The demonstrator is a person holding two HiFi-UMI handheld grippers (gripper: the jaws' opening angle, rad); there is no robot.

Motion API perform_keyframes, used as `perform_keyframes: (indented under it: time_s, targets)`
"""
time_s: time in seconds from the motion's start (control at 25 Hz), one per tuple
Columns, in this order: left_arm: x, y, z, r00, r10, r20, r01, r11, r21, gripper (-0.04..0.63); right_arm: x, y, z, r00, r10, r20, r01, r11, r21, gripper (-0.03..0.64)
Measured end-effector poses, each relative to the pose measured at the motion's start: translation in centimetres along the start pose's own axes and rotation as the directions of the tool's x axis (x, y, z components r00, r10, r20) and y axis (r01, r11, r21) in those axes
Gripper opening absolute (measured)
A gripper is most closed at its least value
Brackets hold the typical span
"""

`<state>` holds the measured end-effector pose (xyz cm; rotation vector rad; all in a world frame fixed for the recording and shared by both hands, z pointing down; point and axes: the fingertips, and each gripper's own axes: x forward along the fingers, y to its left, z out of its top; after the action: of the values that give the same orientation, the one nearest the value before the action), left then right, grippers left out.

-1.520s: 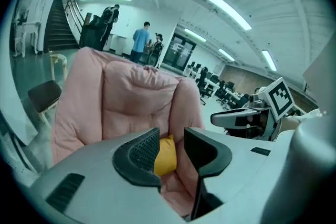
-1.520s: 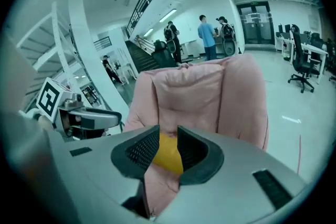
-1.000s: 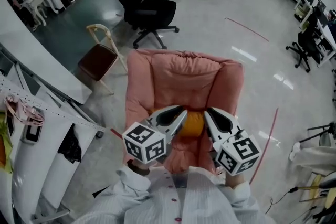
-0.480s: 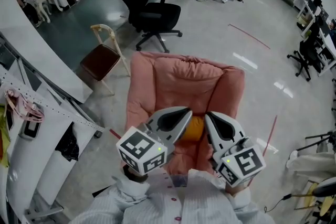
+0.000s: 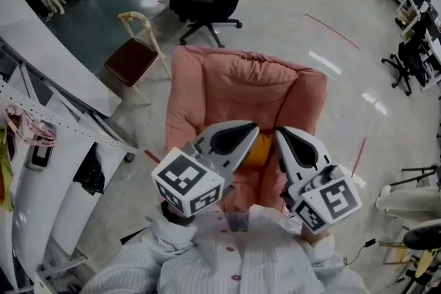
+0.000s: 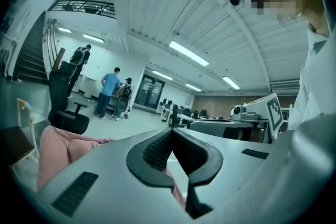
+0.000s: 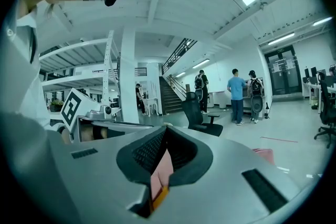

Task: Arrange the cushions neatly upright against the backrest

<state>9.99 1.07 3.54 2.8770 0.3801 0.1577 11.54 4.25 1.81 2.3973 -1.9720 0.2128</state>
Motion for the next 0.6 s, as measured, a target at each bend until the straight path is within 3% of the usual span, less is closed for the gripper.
perform_keyframes:
  time_s: [0.6]
  targets:
    - [-0.1,-0.3,-0.8,1.000,-0.009,-0.025,0.009,1.000,-0.002,0.011,-0.4,-0.3,-1.3,0.999,-0.035,-0.017,0.036,0.999,0.033,0.012]
